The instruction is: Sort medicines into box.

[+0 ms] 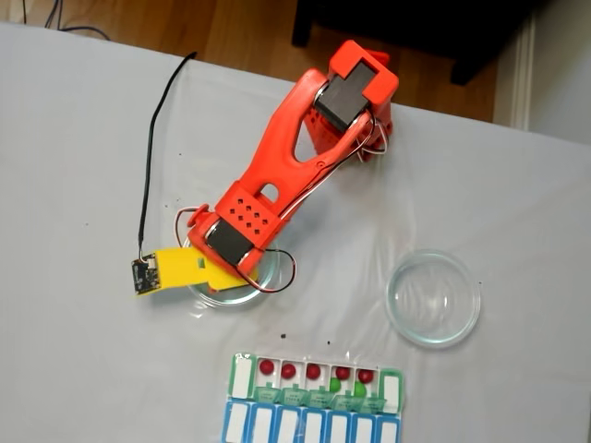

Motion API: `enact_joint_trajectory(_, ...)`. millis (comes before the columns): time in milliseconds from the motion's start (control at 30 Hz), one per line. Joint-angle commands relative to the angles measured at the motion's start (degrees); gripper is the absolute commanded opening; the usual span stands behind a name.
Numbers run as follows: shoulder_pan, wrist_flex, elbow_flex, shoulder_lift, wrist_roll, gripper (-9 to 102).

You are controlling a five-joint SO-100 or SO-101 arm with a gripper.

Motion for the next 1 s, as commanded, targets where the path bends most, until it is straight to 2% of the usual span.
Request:
enact_joint_trajectory(0,-0.4,0.9,-2.5,5.9,-0.7,1)
enact_joint_trajectory(233,-0.8,6.2,-5.9,12.4,-0.4,1)
enact_joint_trajectory(600,-4.6,19.4,-18.3,17.1,5.4,1)
enact_joint_trajectory(800,-12.0,29.4,-29.1,13.9,12.1,1)
enact_joint_trajectory(967,-19.2,33.2,-36.7,8.5,20.0,1)
